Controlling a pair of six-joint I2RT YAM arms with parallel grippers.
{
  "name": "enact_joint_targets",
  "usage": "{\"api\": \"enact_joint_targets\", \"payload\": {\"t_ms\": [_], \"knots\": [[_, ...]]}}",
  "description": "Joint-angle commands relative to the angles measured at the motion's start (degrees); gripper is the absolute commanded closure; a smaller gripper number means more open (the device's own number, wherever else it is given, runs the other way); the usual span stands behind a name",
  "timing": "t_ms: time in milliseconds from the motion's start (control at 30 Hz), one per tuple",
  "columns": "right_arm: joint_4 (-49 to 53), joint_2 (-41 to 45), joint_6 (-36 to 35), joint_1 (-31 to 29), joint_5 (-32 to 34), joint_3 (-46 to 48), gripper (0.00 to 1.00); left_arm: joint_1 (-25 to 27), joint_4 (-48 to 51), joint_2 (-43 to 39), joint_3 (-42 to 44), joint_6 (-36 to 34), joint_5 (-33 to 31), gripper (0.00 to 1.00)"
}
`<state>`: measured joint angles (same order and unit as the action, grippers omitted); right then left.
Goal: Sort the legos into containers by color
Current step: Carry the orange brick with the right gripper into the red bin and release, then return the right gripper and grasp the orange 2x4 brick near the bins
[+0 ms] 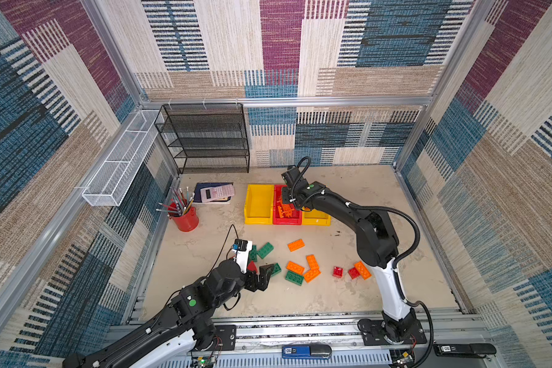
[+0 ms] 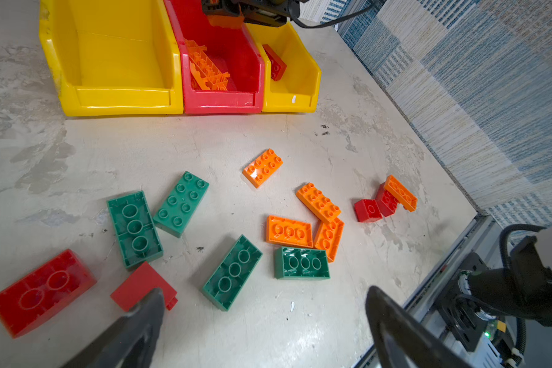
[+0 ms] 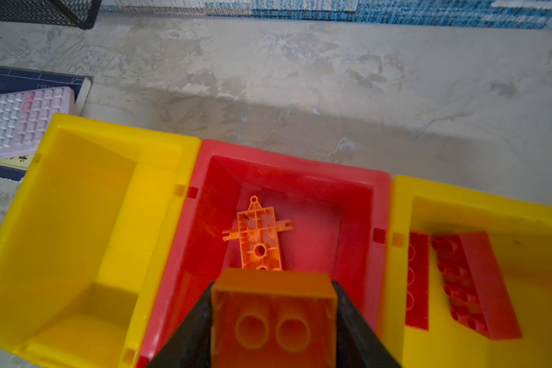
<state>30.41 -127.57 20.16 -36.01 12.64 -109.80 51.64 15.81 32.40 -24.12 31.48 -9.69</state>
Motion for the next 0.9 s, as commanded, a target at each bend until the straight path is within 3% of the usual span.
{"api": "enact_joint_targets", "payload": {"t_ms": [0, 133, 400, 567, 867], "knots": [[0.9, -1.1, -3.1, 0.1, -0.8, -2.3, 0.37, 0.0, -2.8, 0.6, -1.3, -2.0, 1.2, 0.01], [1.7, 1.3, -4.7, 0.1, -2.9, -2.3, 0.24, 0.0, -2.1, 0.6, -1.2, -2.5, 0.9, 0.01], [-1.5, 17.3, -3.0, -2.8, -3.6, 17.5, 0.19, 0.0, -1.6, -2.3, 1.0, -0.4, 2.0, 0.01], [-1.2, 26.2, -3.3, -7.1, -5.4, 32.2, 0.12, 0.0, -2.5, -1.8, 1.8, -1.3, 9.1, 0.01], [-5.4, 30.9, 1.3, -10.0, -8.7, 47.1, 0.11, 0.2, -6.8, 3.2, 3.9, 0.3, 15.1, 0.01]]}}
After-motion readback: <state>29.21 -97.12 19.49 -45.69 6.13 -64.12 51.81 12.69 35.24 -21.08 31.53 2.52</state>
